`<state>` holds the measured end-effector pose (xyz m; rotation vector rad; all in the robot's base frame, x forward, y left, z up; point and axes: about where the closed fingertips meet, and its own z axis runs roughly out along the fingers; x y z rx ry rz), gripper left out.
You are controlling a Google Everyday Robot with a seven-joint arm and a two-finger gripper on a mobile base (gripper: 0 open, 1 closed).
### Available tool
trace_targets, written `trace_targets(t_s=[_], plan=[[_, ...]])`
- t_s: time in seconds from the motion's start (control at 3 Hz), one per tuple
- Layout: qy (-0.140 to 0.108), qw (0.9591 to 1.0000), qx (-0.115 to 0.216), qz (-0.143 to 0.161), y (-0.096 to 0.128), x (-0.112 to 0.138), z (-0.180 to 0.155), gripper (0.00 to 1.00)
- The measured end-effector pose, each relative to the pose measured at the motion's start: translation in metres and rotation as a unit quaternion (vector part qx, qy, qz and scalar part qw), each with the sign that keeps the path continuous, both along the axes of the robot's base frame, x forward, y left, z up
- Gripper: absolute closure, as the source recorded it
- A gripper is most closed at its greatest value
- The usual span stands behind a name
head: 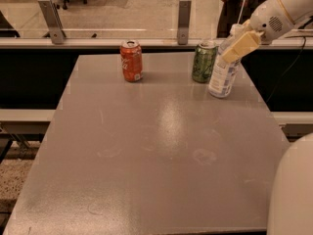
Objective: Move blue plastic bottle near green can
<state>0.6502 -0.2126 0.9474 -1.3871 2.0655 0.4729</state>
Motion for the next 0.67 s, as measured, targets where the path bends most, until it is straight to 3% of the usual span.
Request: trace_targets(t_s=[0.33, 0.67], plan=[[-0.003, 0.9999, -0.007, 0.010, -0.0006, 0.0004, 0.0020, 0.00], [-0.003, 0.9999, -0.007, 0.010, -0.0005, 0.0005, 0.0020, 0.00]])
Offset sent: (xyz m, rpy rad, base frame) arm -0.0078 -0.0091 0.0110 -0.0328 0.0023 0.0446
